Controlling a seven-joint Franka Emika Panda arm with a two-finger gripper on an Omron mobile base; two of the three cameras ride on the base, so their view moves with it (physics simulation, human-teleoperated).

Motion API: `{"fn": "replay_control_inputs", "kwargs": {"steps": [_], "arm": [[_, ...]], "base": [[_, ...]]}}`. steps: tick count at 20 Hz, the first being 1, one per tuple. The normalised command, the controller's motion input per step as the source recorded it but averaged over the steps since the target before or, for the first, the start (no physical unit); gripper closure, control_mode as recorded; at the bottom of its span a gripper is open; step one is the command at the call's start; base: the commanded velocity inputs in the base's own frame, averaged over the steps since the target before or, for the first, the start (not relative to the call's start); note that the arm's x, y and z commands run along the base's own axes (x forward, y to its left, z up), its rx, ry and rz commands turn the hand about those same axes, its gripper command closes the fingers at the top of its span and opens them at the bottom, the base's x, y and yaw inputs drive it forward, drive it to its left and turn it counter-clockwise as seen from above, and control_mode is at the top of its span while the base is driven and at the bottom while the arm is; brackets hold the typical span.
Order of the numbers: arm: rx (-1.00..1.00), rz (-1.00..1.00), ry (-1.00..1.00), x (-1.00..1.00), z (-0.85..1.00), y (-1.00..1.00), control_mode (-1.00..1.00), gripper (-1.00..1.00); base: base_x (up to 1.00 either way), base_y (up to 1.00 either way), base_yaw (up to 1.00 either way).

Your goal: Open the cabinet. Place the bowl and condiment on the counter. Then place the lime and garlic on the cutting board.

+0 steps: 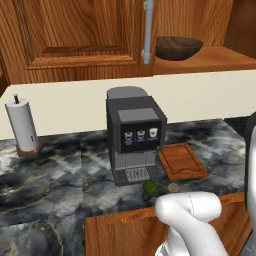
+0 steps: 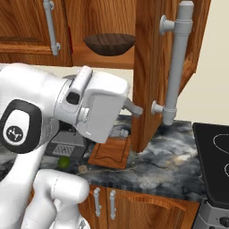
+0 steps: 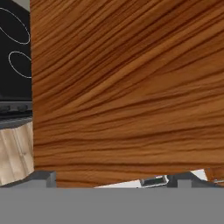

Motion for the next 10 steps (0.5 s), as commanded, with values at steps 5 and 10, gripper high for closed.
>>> {"fn": "replay_control_inputs", "kwargs": {"steps": [5, 10], "arm": [[-0.02, 0.00, -0.15, 0.07, -0.18, 0.61, -1.00, -1.00], [-0.01, 0.01, -0.25, 0.28, -0.06, 1.00, -1.00, -1.00]], "base": [[0.00, 0.00, 0.00], [0.00, 0.00, 0.00]]}}
